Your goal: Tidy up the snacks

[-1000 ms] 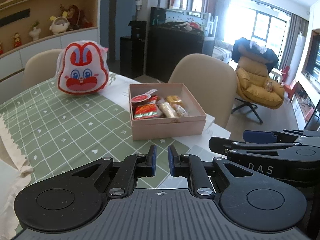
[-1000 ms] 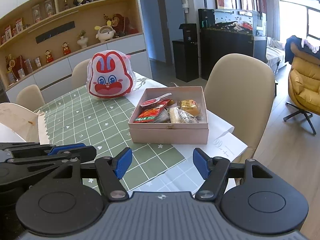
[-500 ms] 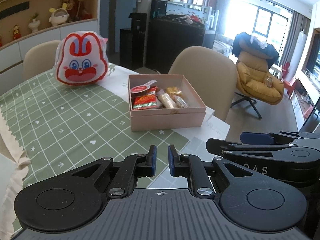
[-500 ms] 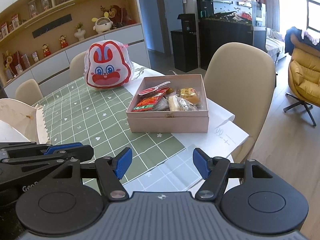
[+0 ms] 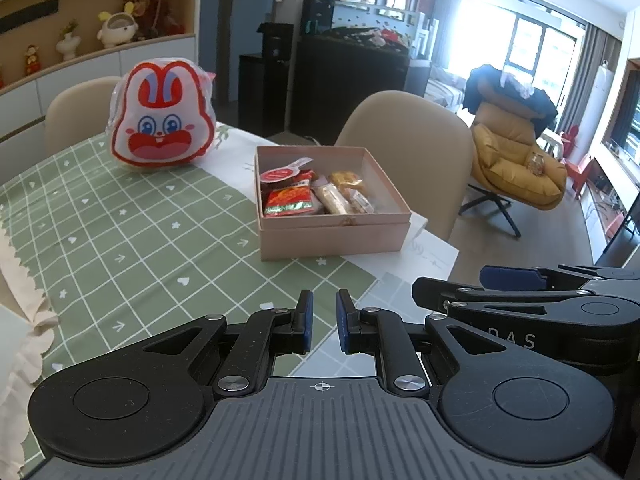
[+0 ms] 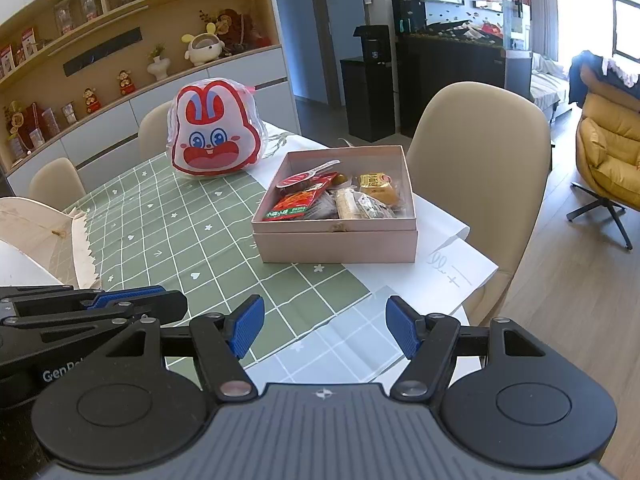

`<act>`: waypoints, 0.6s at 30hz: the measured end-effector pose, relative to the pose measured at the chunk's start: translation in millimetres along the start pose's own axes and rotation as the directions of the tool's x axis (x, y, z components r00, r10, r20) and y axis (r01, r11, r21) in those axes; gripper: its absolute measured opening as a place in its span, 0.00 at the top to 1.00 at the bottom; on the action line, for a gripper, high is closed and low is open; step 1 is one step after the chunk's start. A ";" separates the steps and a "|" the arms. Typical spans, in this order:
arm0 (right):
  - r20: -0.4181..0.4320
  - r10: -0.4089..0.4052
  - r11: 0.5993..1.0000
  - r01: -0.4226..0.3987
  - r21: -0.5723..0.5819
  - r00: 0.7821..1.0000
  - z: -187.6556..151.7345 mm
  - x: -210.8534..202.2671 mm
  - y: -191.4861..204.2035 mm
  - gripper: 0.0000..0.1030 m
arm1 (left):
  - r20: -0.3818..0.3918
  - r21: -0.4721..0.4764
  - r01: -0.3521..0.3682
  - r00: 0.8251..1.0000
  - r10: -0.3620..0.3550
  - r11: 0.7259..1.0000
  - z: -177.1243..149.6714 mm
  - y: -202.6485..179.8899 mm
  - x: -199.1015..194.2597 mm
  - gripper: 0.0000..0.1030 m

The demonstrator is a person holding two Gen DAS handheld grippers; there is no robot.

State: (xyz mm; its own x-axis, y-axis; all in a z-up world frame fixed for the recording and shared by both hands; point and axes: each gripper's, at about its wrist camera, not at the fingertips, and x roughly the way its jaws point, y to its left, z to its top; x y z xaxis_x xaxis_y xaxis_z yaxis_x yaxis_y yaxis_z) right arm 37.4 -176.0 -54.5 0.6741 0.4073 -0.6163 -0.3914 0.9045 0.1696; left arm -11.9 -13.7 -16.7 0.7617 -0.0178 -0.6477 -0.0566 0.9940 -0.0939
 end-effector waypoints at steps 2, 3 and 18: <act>0.001 -0.001 1.000 0.001 0.002 1.000 0.0 -0.4 -0.1 0.34 | -0.001 -0.001 0.001 1.000 -0.001 1.000 -0.1 0.0 0.0 0.84; 0.000 -0.002 1.000 0.002 0.003 1.000 -0.4 -0.6 0.1 0.34 | 0.000 -0.001 0.001 1.000 -0.001 1.000 -0.2 -0.2 -0.2 0.84; -0.002 0.002 1.000 -0.002 0.004 1.000 -2.7 -1.7 1.8 0.34 | -0.004 -0.002 0.008 1.000 -0.008 1.000 -1.6 -1.0 0.3 0.84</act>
State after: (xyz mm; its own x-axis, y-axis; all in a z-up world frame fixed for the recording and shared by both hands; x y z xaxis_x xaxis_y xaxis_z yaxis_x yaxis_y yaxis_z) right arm 33.9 -175.4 -55.2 0.6719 0.4092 -0.6174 -0.3907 0.9039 0.1740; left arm -12.7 -14.9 -18.1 0.7596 -0.0258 -0.6499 -0.0518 0.9936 -0.1000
